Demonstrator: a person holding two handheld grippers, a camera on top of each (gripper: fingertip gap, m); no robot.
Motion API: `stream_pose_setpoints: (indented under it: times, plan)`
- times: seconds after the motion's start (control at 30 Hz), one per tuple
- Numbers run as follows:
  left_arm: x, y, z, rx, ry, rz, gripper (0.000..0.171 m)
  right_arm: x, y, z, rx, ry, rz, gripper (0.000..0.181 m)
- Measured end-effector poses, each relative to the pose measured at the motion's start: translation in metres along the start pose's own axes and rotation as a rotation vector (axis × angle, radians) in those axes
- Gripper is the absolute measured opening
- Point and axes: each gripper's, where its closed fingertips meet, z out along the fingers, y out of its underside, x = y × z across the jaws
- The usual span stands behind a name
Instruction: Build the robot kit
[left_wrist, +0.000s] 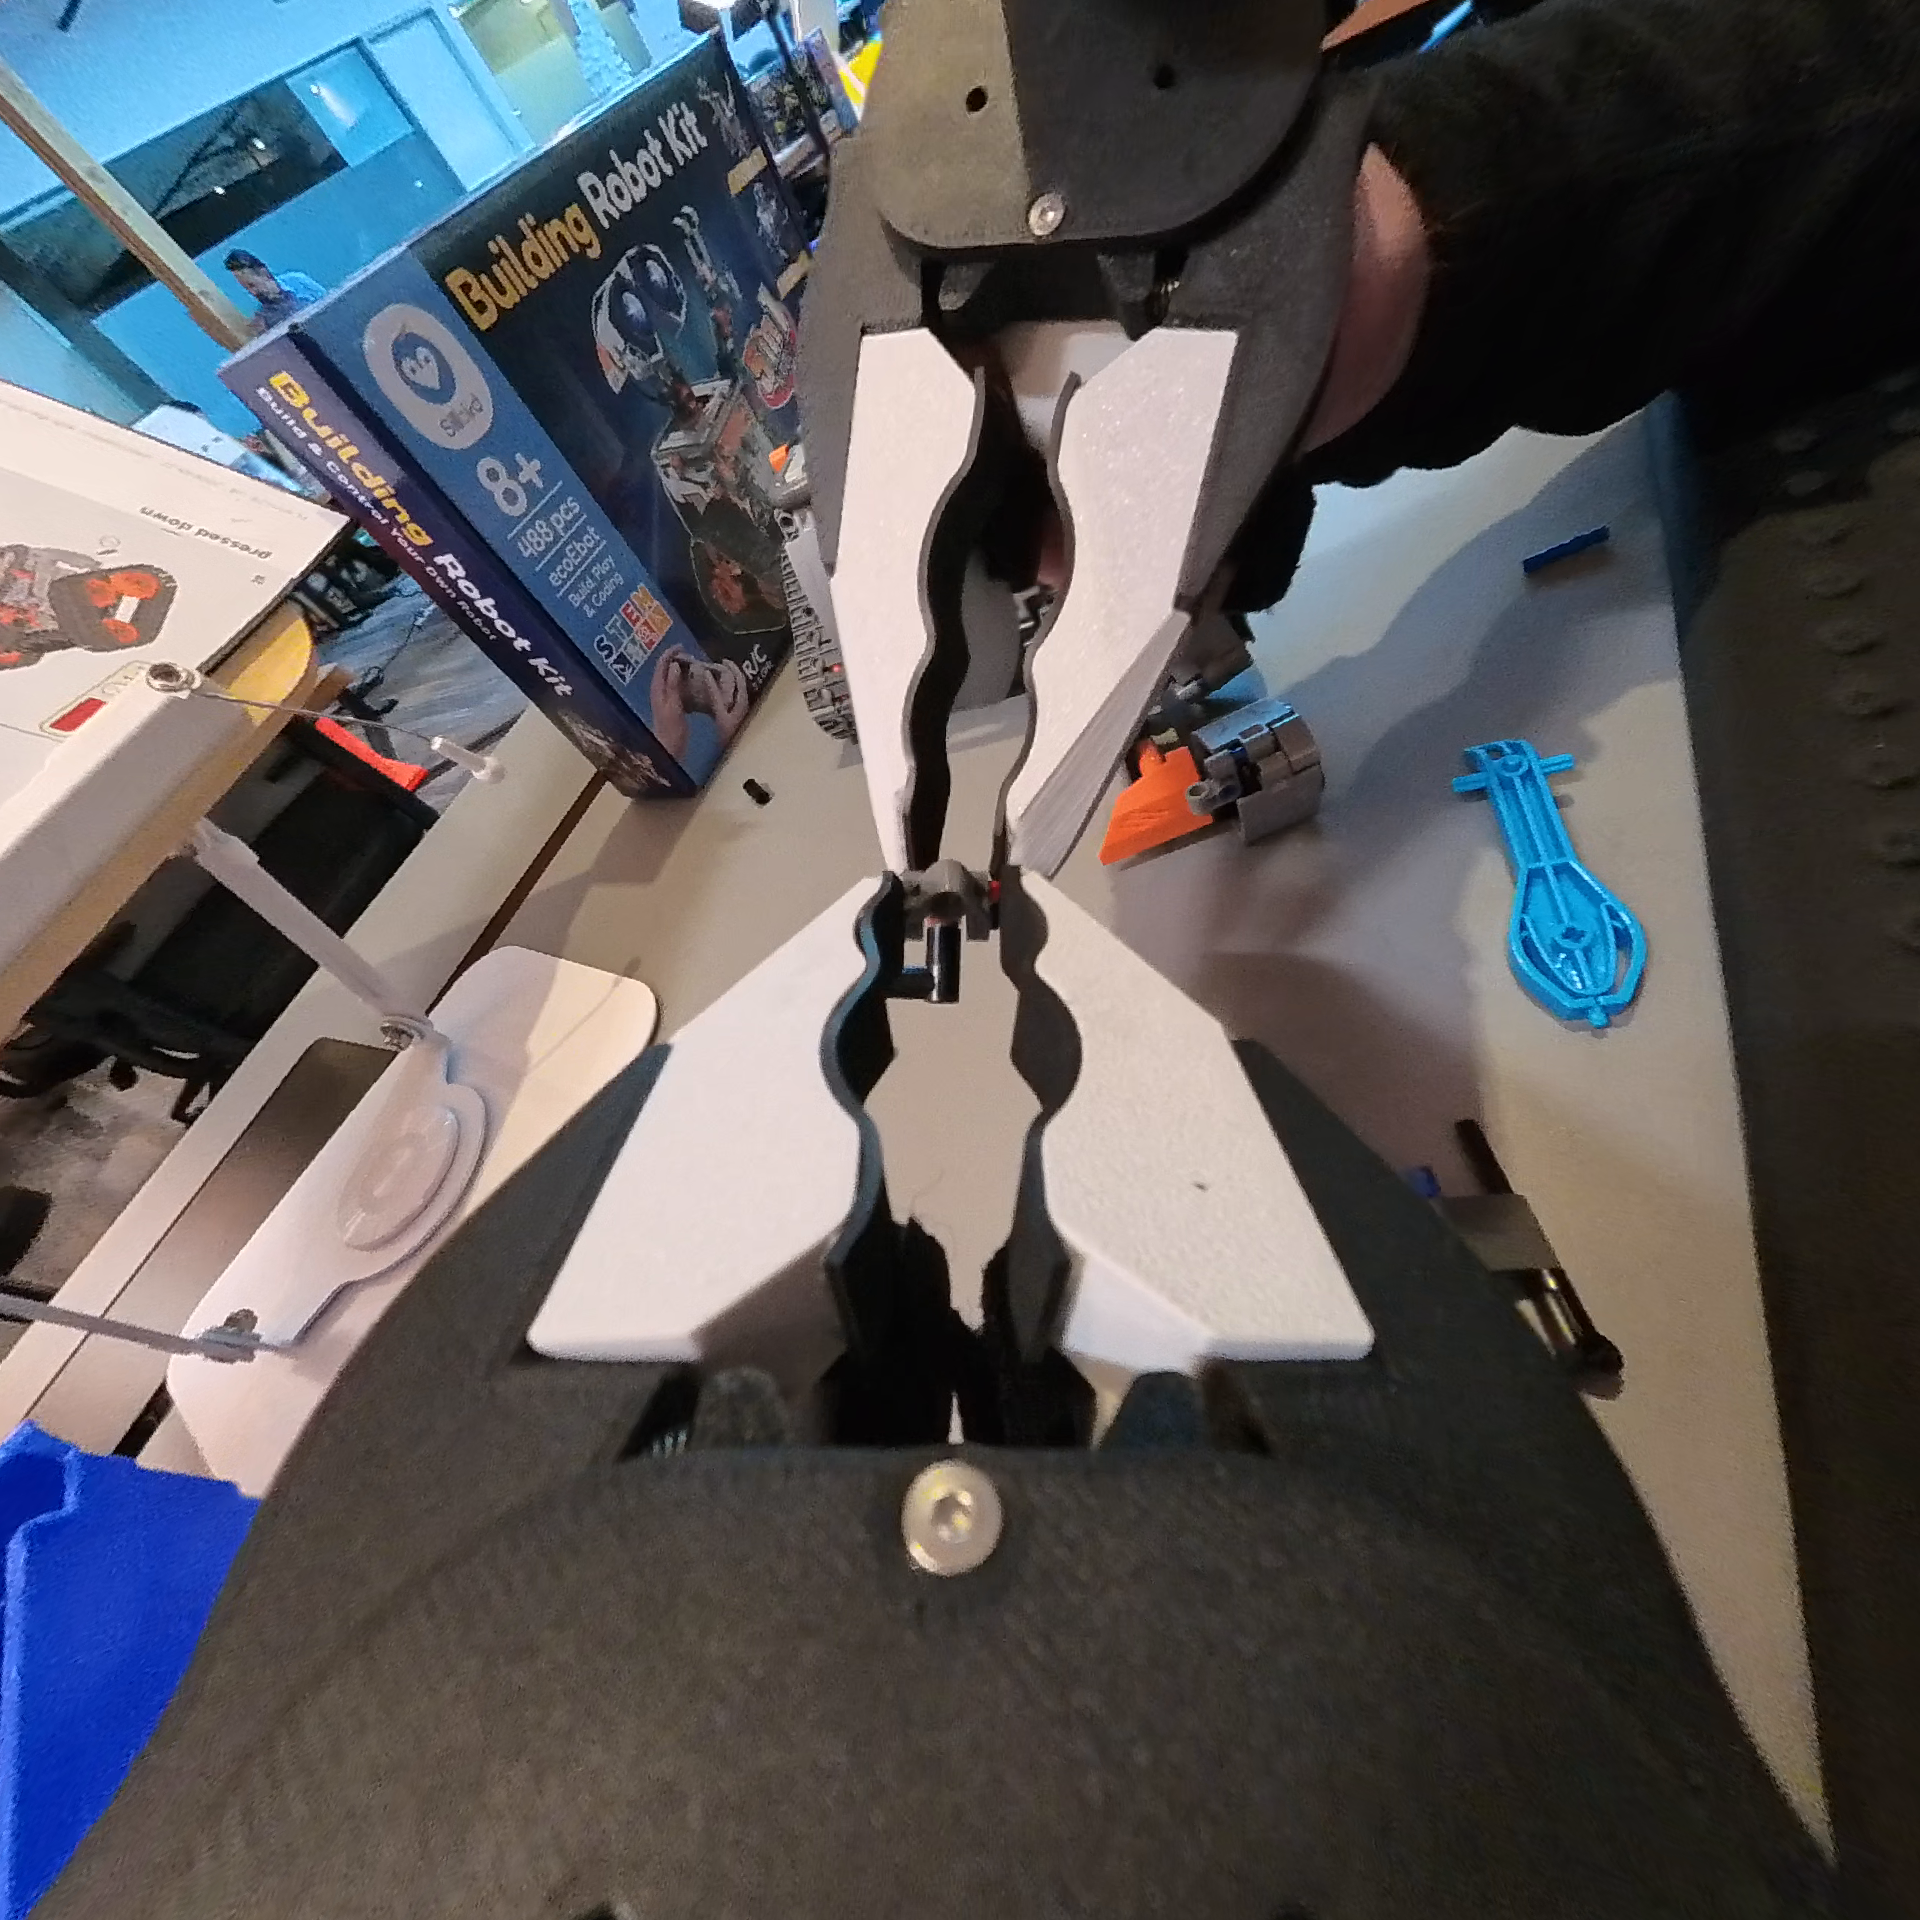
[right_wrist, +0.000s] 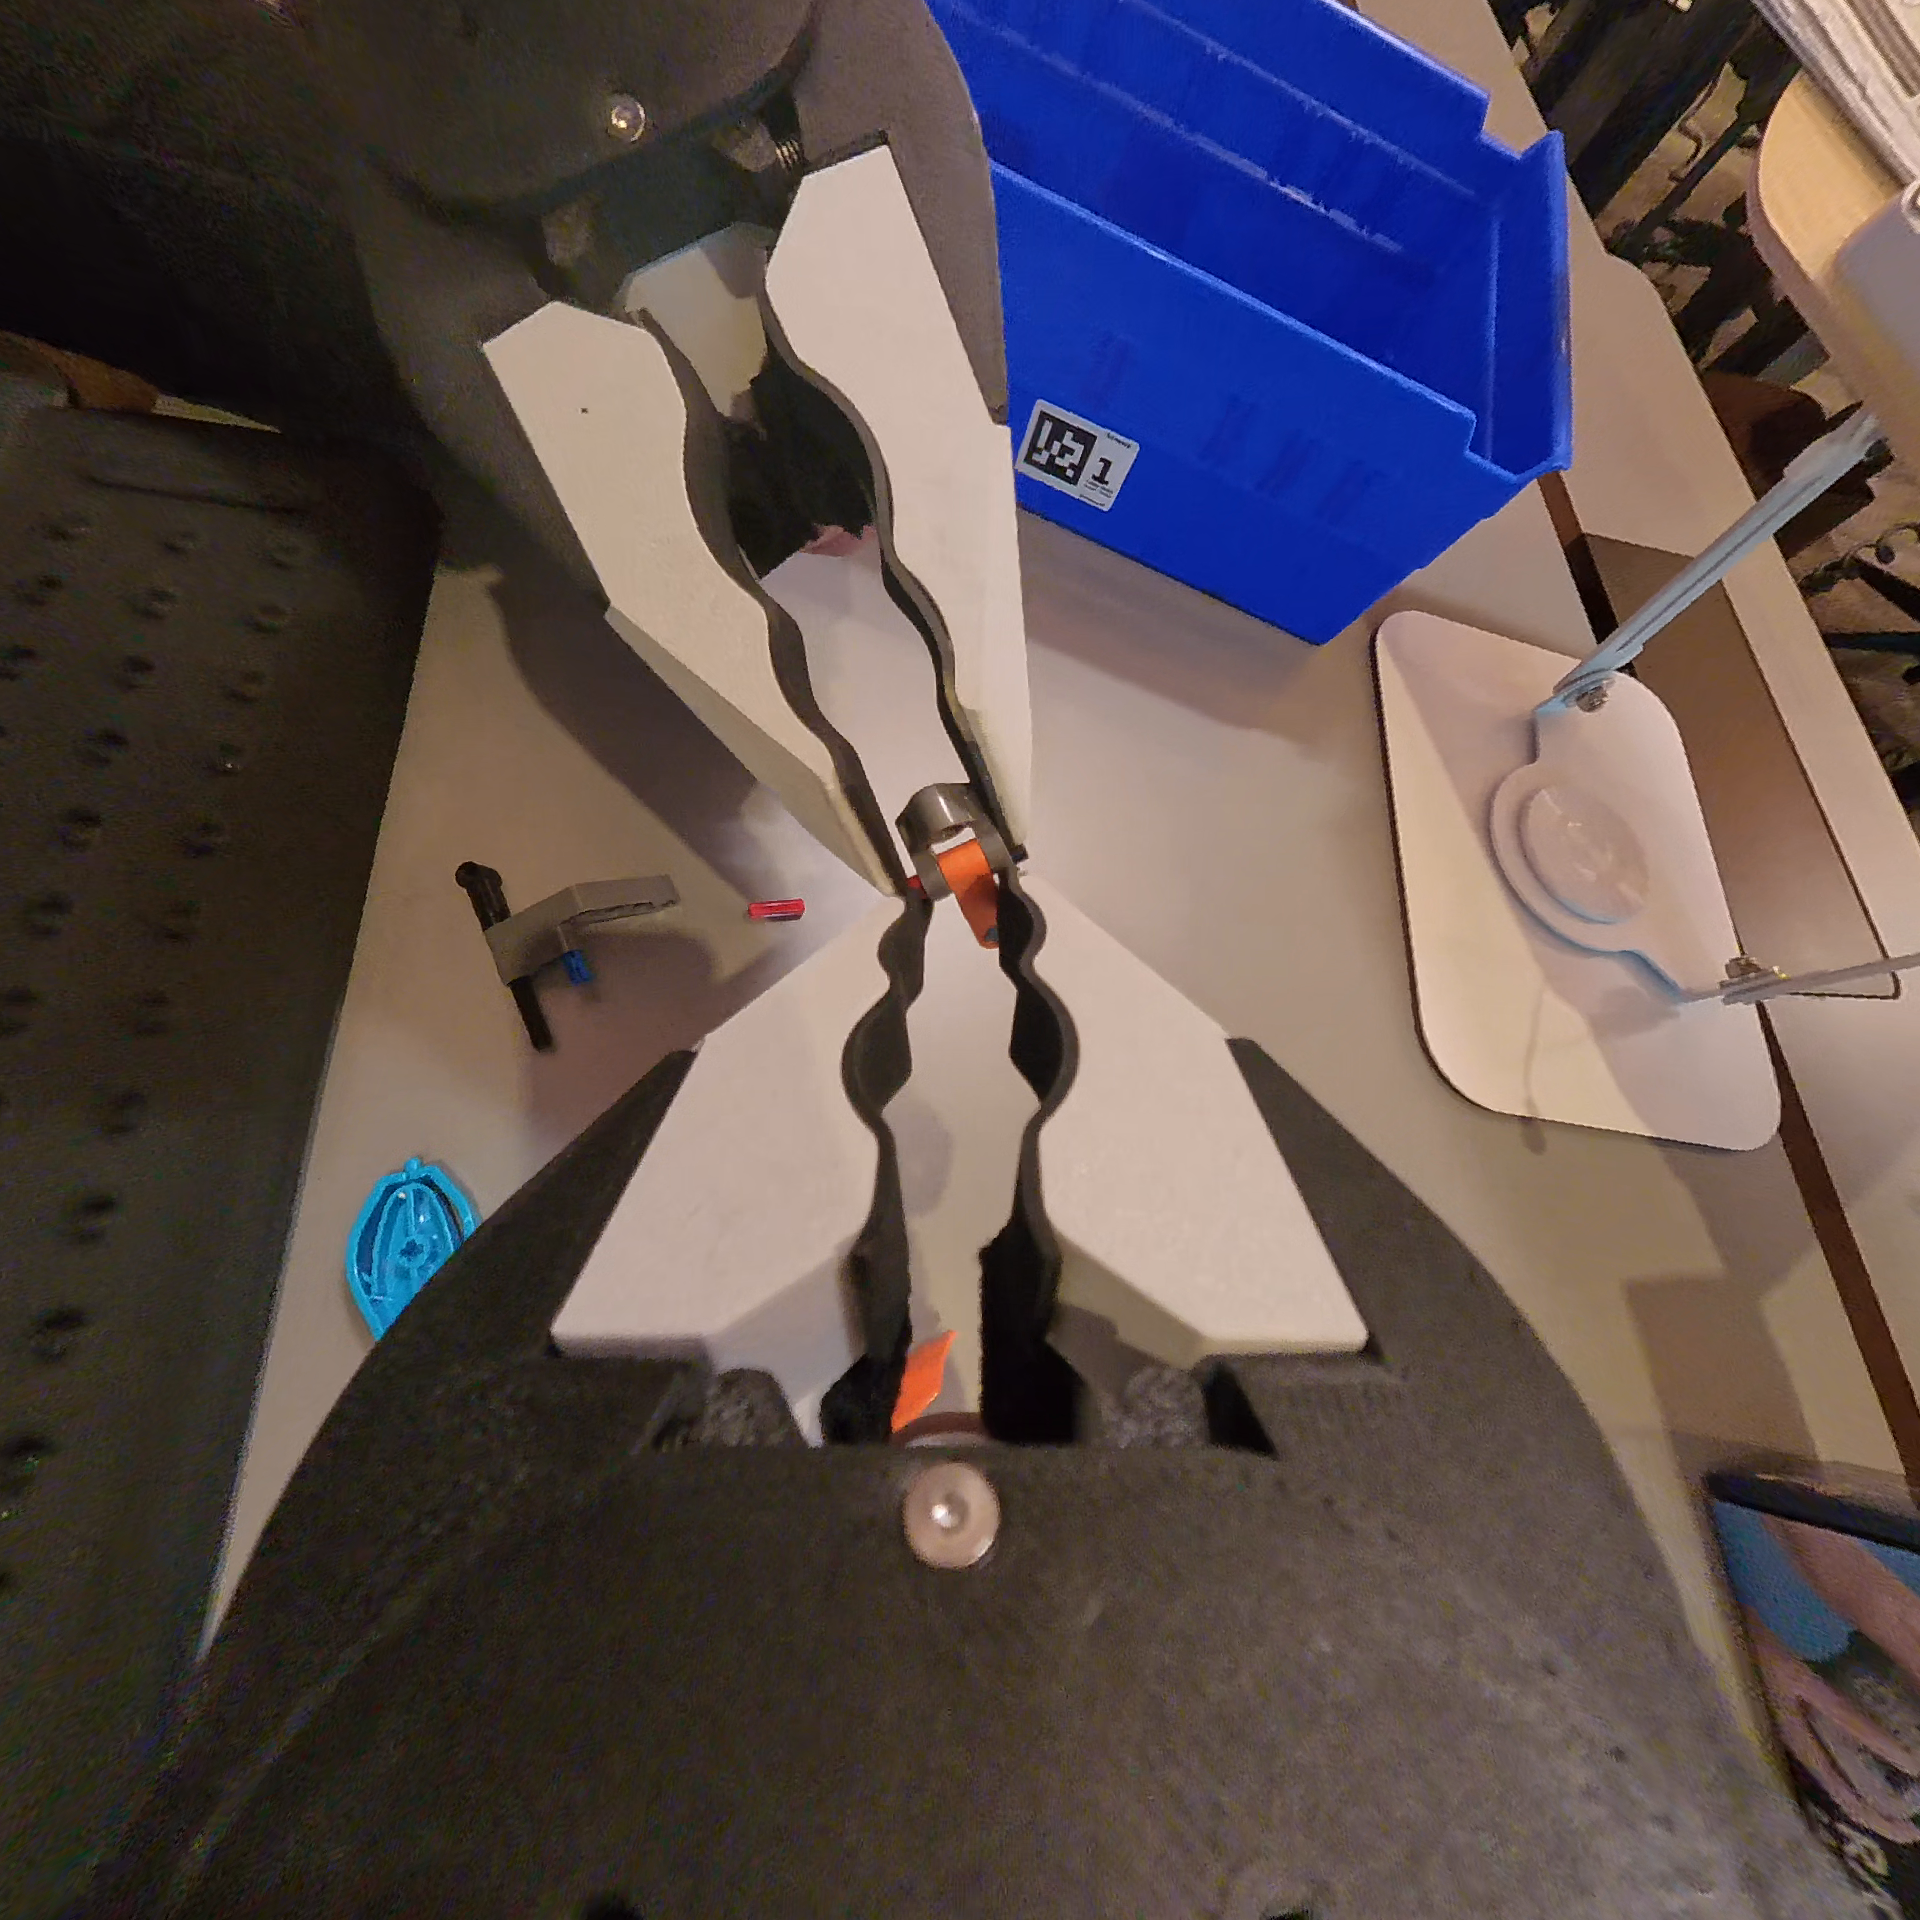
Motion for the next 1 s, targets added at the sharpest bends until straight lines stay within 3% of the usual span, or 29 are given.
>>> stream_pose_setpoints:
  times: [0.23, 0.43, 0.63, 1.0]
  plan:
    - [-0.002, 0.001, 0.0, -0.015, -0.044, 0.029, 0.016, 0.002, 0.001, 0.002, 0.012, -0.016, 0.076, 0.011]
    - [-0.006, 0.007, 0.004, -0.013, 0.007, -0.008, 0.02, 0.001, 0.008, 0.002, 0.008, -0.052, 0.034, 0.01]
    - [-0.003, 0.007, 0.008, -0.023, -0.004, 0.035, 0.02, 0.002, 0.013, 0.003, -0.048, 0.019, -0.097, 0.008]
    - [0.002, 0.002, 0.008, 0.012, 0.025, -0.009, 0.018, 0.003, 0.008, -0.002, 0.01, -0.002, -0.067, 0.015]
